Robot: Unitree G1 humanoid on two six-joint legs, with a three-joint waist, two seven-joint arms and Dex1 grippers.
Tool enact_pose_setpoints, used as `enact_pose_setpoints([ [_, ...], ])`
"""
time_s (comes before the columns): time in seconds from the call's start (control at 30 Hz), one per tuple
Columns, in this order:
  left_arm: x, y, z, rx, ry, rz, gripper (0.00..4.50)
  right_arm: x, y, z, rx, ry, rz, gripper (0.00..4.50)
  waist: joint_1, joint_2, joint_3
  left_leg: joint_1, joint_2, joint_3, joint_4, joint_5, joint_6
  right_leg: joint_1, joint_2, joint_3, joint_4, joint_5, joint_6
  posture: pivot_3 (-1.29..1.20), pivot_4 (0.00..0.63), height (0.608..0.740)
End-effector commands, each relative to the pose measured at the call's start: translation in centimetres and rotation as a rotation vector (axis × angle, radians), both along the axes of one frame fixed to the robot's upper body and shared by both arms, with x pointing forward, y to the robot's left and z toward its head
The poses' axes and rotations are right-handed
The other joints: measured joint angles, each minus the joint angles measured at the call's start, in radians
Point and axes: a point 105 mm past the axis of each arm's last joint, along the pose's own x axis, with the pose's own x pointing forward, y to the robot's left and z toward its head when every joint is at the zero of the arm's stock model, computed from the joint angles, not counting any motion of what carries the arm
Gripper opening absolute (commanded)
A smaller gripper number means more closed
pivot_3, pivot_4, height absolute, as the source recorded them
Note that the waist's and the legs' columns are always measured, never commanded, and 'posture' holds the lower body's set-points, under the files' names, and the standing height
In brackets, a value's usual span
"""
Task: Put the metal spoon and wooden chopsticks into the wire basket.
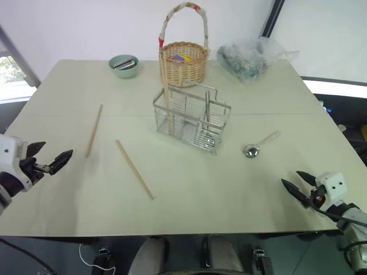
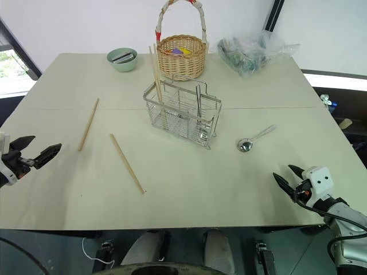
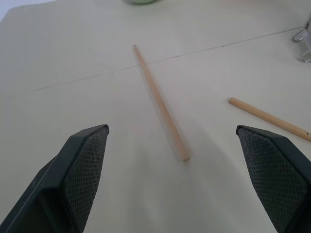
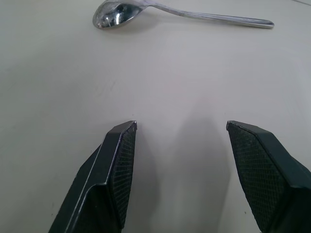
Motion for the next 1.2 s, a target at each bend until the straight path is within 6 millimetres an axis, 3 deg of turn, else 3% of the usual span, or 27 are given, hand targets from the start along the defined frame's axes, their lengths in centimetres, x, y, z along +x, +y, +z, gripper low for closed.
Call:
enact_pose_setpoints([
  [0.03, 0.1, -0.4, 1.5, 0.006, -0.064, -0.020, 4.43, 0.1, -0.2, 0.7, -0.015, -0.032, 0.003, 3.04, 0.000, 0.000, 0.000, 0.000, 0.000, 0.000, 0.000, 0.000, 0.000, 0.000, 0.000, 0.000, 0.000, 0.000, 0.000, 0.00, 0.150, 0.678],
  [0.67, 0.8, -1.7, 2.8, -0.006, -0.080, -0.077, 4.43, 1.9, 0.2, 3.3, -0.057, -0.085, 0.051, 3.04, 0.000, 0.000, 0.000, 0.000, 0.000, 0.000, 0.001, 0.000, 0.000, 0.001, 0.000, 0.000, 0.001, 0.000, 0.000, 0.00, 0.150, 0.678],
  [0.87, 1.2, -8.2, 4.4, 0.012, -0.030, -0.384, 4.43, 4.2, 2.2, 7.1, -0.167, -0.115, 0.261, 3.04, -0.001, 0.000, 0.000, 0.001, 0.000, 0.001, 0.003, 0.000, 0.000, 0.002, 0.000, 0.000, 0.001, 0.000, 0.000, 0.00, 0.150, 0.678],
  [0.97, 0.4, -11.4, 4.7, 0.039, 0.014, -0.571, 4.43, 6.0, 3.5, 10.0, -0.244, -0.132, 0.399, 3.04, -0.006, 0.003, 0.002, 0.001, 0.000, 0.002, 0.003, 0.000, 0.000, 0.002, 0.000, 0.000, 0.001, 0.000, 0.000, 0.00, 0.150, 0.678],
  [1.07, -0.4, -13.9, 5.1, 0.044, 0.048, -0.721, 4.43, 7.6, 4.7, 12.4, -0.334, -0.130, 0.537, 3.04, -0.014, 0.005, 0.003, 0.001, 0.000, 0.004, 0.001, 0.002, 0.003, 0.000, 0.000, 0.000, 0.001, 0.001, 0.000, 0.00, 0.150, 0.678],
  [1.2, -1.5, -16.7, 5.5, 0.031, 0.089, -0.889, 4.43, 9.5, 6.3, 14.0, -0.466, -0.091, 0.691, 3.04, -0.024, 0.003, 0.004, 0.001, 0.001, 0.003, 0.000, 0.002, 0.003, 0.000, 0.001, -0.001, 0.001, 0.001, 0.000, 0.00, 0.150, 0.678],
])
